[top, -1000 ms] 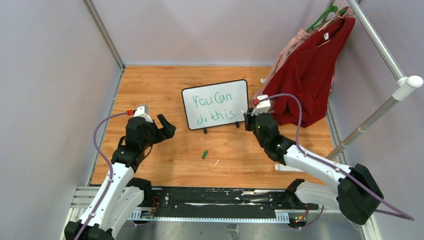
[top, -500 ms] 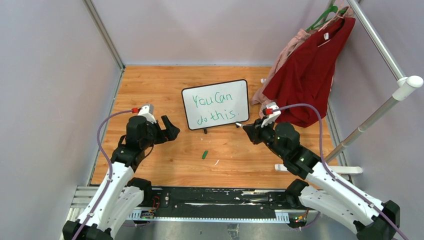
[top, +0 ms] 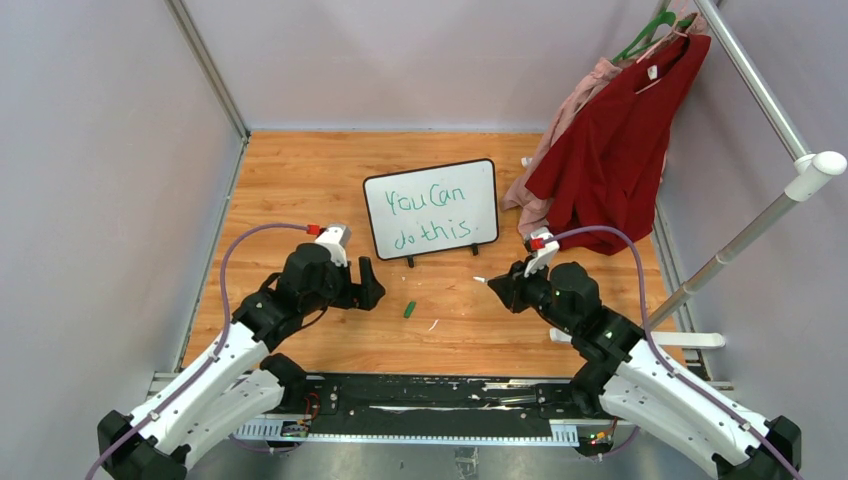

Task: Write a sentence on the whiteboard
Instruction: Close the whiteboard marker at the center of the board.

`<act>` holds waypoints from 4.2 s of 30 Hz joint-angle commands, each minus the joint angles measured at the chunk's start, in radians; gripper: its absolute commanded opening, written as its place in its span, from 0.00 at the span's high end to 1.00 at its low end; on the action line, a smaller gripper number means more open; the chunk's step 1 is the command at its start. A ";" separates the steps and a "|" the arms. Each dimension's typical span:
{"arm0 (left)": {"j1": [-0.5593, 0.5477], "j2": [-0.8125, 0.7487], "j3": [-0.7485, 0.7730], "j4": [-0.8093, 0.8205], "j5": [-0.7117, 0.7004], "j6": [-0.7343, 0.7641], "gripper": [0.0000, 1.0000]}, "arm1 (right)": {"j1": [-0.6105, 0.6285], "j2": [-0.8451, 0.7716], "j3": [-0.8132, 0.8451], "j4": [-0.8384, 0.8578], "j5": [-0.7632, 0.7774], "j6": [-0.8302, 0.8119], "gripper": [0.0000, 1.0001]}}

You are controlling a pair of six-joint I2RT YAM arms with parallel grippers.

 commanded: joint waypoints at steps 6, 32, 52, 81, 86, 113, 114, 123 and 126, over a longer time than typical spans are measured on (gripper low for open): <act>-0.078 0.155 0.069 0.019 0.013 0.011 0.10 | 0.011 -0.063 -0.020 -0.003 -0.050 0.016 1.00; -0.228 0.229 0.281 -0.245 -0.468 0.005 0.00 | 0.012 -0.118 0.036 -0.105 0.025 -0.023 1.00; -0.320 0.684 0.351 -0.122 -0.115 0.029 0.28 | 0.011 -0.220 0.012 -0.200 0.054 0.001 1.00; -0.292 1.006 0.412 -0.027 -0.101 0.065 0.62 | 0.011 -0.247 -0.004 -0.204 0.077 0.002 1.00; -0.292 1.016 0.399 -0.028 -0.105 0.067 0.64 | 0.012 -0.247 -0.003 -0.201 0.078 0.004 1.00; -0.180 0.382 0.403 -0.078 -0.172 -0.017 1.00 | 0.012 -0.200 0.121 -0.135 0.027 -0.044 1.00; -0.163 0.338 0.399 -0.060 -0.170 -0.028 1.00 | 0.012 -0.179 0.134 -0.105 0.012 -0.048 1.00; -0.122 0.060 0.415 0.124 -0.238 -0.134 1.00 | 0.107 0.098 0.272 0.224 -0.021 -0.088 1.00; -0.121 -0.021 0.375 0.240 -0.276 -0.198 1.00 | 0.208 0.153 0.290 0.361 0.056 -0.160 1.00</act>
